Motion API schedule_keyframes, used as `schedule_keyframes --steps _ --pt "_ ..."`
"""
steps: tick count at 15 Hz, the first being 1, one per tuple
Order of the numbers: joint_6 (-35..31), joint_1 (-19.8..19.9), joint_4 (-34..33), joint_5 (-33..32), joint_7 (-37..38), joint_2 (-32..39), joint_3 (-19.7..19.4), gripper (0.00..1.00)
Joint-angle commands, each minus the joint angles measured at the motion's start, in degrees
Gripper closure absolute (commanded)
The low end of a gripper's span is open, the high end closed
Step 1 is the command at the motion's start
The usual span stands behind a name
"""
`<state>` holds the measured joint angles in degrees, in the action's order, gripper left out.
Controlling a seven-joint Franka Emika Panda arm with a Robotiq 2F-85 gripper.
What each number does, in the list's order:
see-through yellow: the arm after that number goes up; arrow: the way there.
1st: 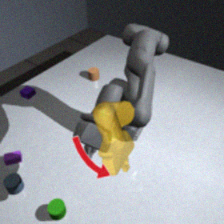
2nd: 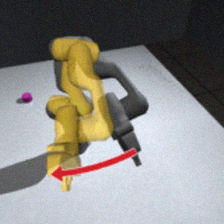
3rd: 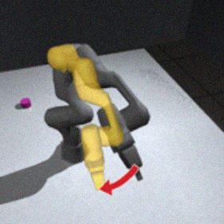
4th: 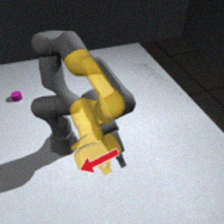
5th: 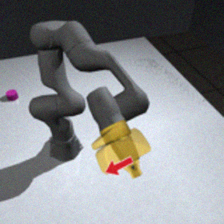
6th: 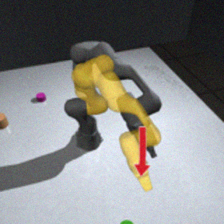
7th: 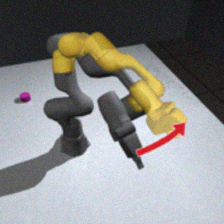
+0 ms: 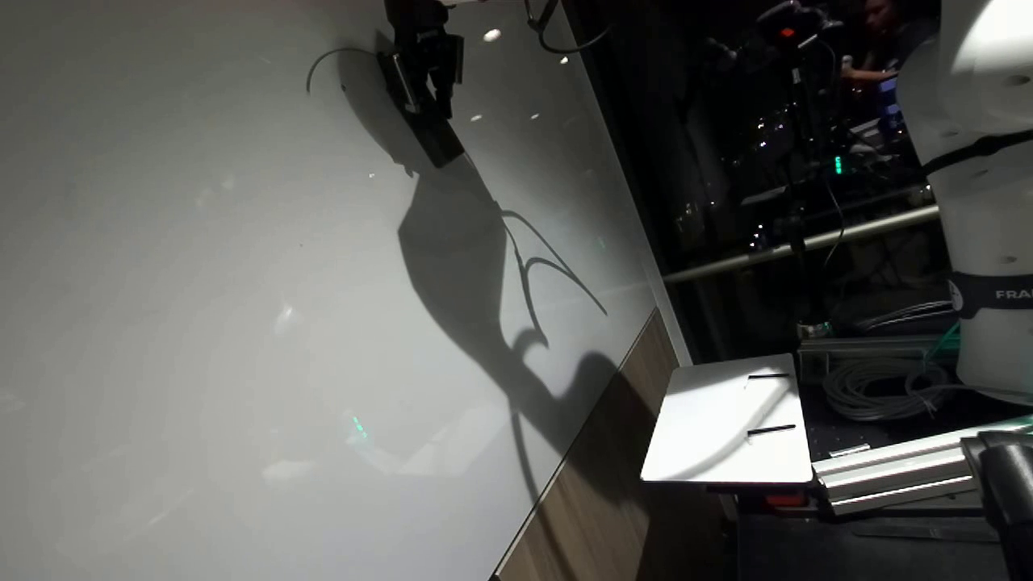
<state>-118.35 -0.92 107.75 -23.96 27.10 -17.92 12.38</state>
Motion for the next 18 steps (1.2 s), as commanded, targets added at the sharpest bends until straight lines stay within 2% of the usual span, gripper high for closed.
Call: schedule_keyframes --steps 1,7,14,18 --pt "-3.15 0.90 -1.93 -1.11 -0.22 2.53 -0.62 0.72" --pt "-2.34 0.60 -0.79 0.11 0.19 2.09 -0.63 0.72" --pt "5.77 0.37 -0.58 1.44 -1.76 1.94 -0.85 0.72" --pt "7.03 0.34 -1.44 1.07 -1.28 2.66 -1.13 0.72"
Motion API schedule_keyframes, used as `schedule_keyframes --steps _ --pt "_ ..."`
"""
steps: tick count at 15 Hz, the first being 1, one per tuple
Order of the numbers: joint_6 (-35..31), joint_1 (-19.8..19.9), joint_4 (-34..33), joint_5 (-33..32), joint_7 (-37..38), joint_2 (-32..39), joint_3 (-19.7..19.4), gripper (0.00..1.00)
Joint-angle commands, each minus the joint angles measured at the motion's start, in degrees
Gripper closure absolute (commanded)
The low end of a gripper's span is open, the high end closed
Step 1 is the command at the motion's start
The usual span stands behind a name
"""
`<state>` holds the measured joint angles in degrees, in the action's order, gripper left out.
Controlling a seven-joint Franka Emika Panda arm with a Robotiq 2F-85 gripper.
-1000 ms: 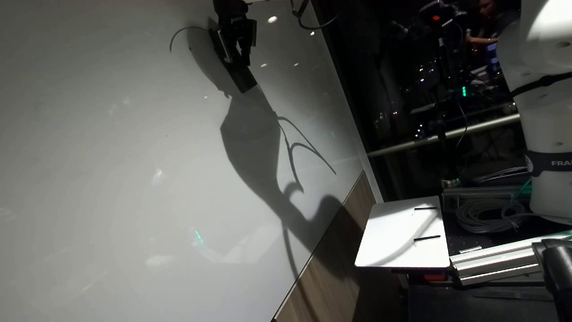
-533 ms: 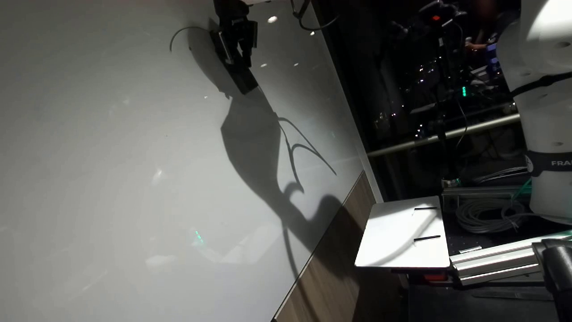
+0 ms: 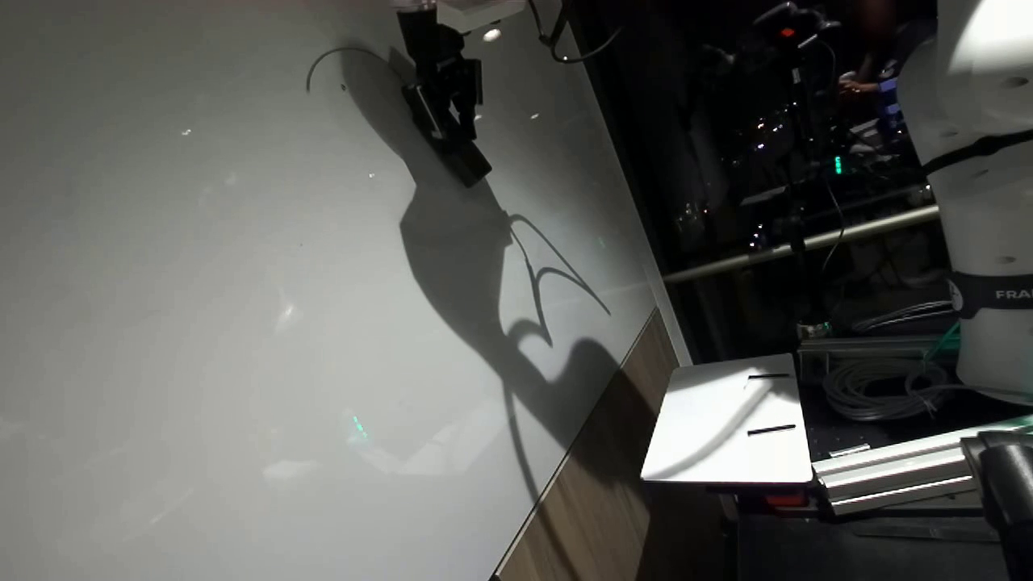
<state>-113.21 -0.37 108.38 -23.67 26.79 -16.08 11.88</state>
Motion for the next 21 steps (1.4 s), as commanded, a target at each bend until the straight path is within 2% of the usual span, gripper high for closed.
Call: schedule_keyframes --steps 1,9,19,20,21 --pt "1.66 -0.23 -2.07 0.73 -0.87 0.87 -0.68 0.72" --pt "-0.79 -0.31 -2.24 0.58 -0.79 0.98 -0.83 0.72" --pt "-0.15 -0.81 -1.24 2.60 -3.30 0.52 -1.22 0.72" --pt "2.72 -1.61 5.37 4.17 -4.63 -9.93 -1.65 0.72" --pt "0.78 -1.50 7.68 5.18 -6.71 -11.22 -2.90 0.72"
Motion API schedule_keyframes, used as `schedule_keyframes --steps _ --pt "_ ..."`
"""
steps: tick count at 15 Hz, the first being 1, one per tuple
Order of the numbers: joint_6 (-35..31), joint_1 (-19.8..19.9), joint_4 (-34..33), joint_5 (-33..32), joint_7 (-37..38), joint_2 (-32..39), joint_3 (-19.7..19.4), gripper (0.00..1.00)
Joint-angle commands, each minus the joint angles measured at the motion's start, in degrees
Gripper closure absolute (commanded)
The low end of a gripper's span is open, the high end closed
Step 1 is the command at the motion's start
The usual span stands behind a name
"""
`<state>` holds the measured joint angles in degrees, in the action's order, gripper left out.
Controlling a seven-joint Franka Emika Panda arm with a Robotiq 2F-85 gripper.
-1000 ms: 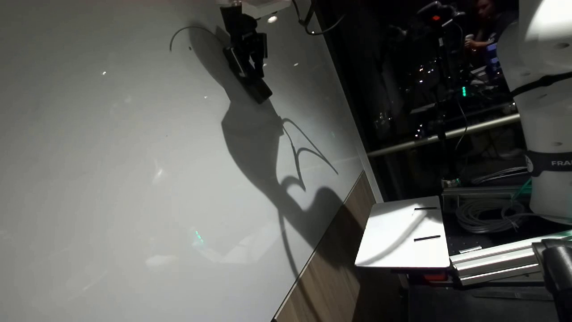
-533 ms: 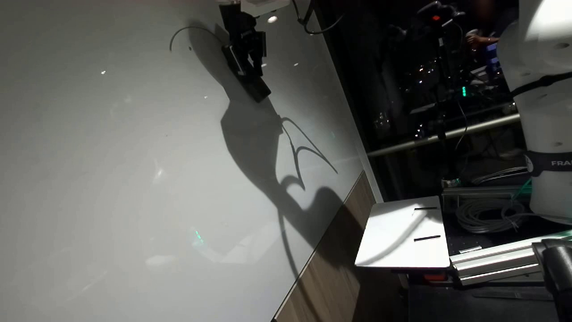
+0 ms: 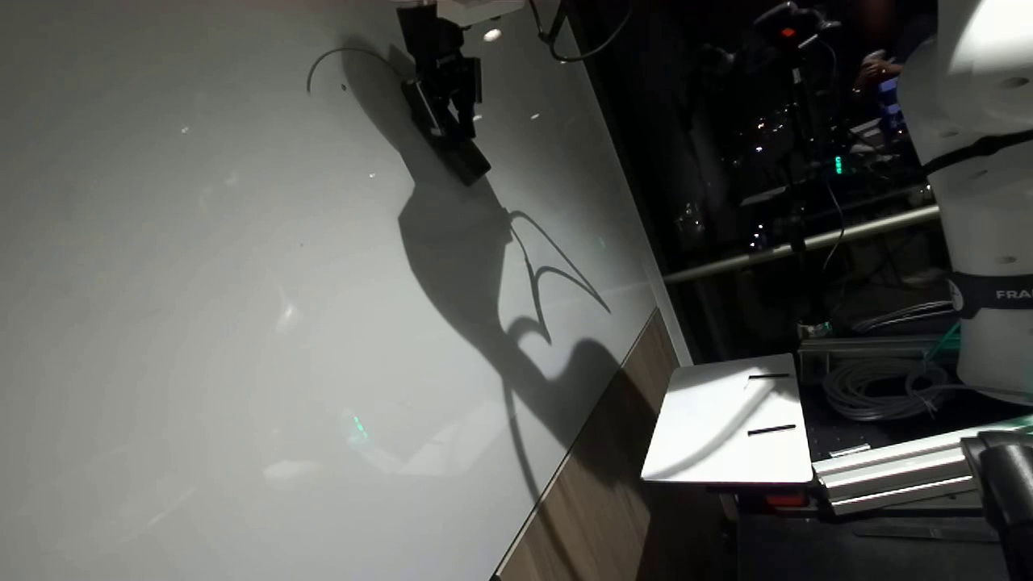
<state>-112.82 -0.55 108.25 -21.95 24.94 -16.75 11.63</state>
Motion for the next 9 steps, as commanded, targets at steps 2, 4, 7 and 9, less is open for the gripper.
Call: schedule_keyframes --steps 2,4,7,9 --pt "1.89 -1.23 11.04 4.65 -6.81 -15.45 -3.24 0.72" --pt "5.47 -1.09 14.05 5.66 -8.47 -22.03 -3.49 0.72" --pt "11.51 -1.58 16.91 7.75 -10.86 -31.80 -3.94 0.72" --pt "13.46 -2.13 16.03 9.90 -10.80 -34.44 -2.55 0.72"
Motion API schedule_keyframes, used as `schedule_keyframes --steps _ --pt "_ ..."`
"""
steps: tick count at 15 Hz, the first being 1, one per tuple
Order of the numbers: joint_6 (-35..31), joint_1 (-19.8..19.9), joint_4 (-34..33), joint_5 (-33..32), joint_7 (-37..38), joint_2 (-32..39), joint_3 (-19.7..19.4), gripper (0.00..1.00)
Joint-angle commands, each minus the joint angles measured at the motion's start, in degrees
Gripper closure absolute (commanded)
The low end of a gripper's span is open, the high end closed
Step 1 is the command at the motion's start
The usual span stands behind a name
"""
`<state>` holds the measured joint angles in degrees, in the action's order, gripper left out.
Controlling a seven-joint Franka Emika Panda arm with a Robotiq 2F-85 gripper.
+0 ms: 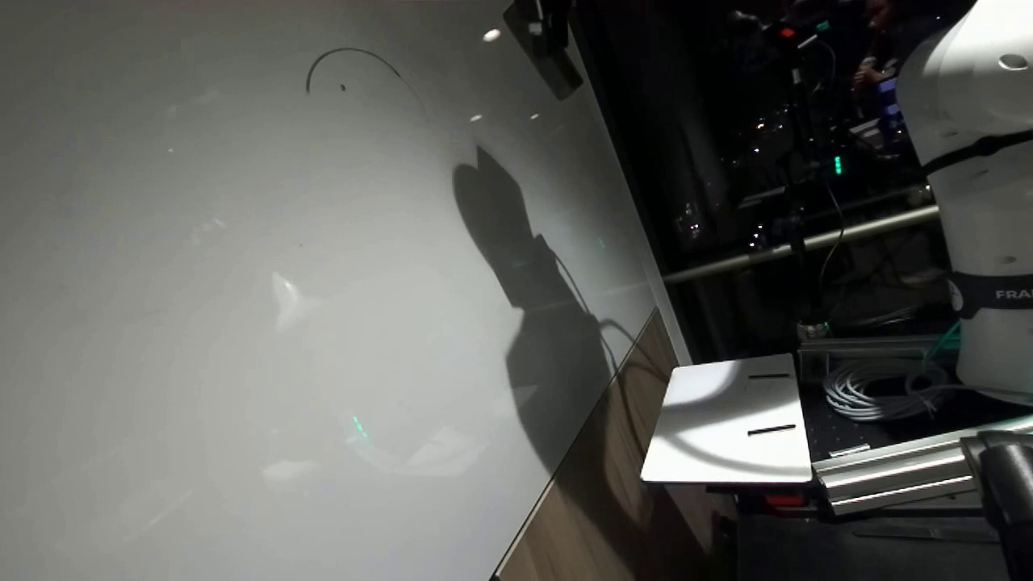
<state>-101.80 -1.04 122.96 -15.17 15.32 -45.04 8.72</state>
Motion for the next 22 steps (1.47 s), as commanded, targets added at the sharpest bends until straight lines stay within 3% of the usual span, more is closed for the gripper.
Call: schedule_keyframes --steps 1,6,13,18,22 --pt "2.54 -1.92 0.42 4.38 -0.78 -6.77 1.29 0.72" --pt "-2.02 -1.50 -4.04 8.33 3.42 -2.26 8.33 0.72" --pt "-10.20 1.40 -11.73 4.49 10.78 13.86 17.57 0.72" --pt "-7.56 1.65 -23.57 -2.49 12.11 24.76 18.66 0.72" --pt "-5.97 -0.51 -30.44 -6.45 12.68 30.94 18.74 0.72"
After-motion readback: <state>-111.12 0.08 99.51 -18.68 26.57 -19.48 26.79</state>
